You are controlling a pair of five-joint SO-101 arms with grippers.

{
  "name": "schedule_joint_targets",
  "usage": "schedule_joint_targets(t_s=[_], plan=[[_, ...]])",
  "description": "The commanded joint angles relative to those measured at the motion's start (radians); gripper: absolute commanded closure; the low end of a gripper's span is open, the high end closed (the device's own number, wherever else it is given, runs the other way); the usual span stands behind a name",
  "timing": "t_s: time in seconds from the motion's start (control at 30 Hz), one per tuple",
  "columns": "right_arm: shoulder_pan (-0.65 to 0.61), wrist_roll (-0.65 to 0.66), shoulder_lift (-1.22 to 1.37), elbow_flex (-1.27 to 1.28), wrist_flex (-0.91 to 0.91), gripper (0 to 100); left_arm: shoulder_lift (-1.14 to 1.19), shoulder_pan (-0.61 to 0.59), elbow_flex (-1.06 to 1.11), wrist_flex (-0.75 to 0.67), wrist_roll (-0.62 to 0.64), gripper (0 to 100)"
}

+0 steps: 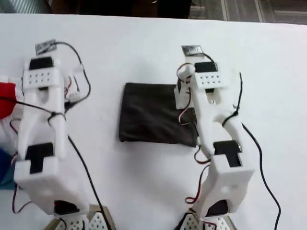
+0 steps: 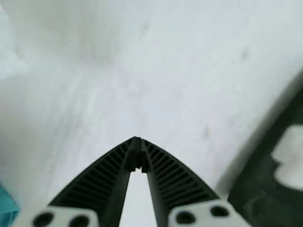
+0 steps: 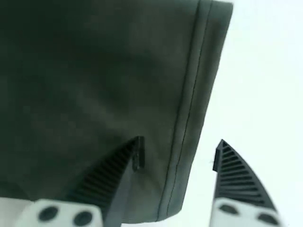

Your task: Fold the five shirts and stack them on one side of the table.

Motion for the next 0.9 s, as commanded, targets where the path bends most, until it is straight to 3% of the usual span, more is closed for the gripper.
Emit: schedule_joint_targets(t_s=[0.0, 0.27, 0.53, 0.87], plan=[[0.01, -0.015, 0.039, -0.041, -0.025, 75.9, -0.218, -0.011, 0.205, -0.14, -0.021, 97], [0.01, -0.015, 0.087, -0.041, -0.051, 75.9, -0.64, -0.02, 0.733, -0.486, -0.071, 97], [0.005, -0.017, 0.18, -0.041, -0.082, 75.9, -0.72, -0.206, 1.096, -0.905, -0.221, 97], [-0.042, -0.009, 0.246, -0.043, -0.081, 76.5, -0.726, -0.249, 1.224, -1.011, -0.27, 97]])
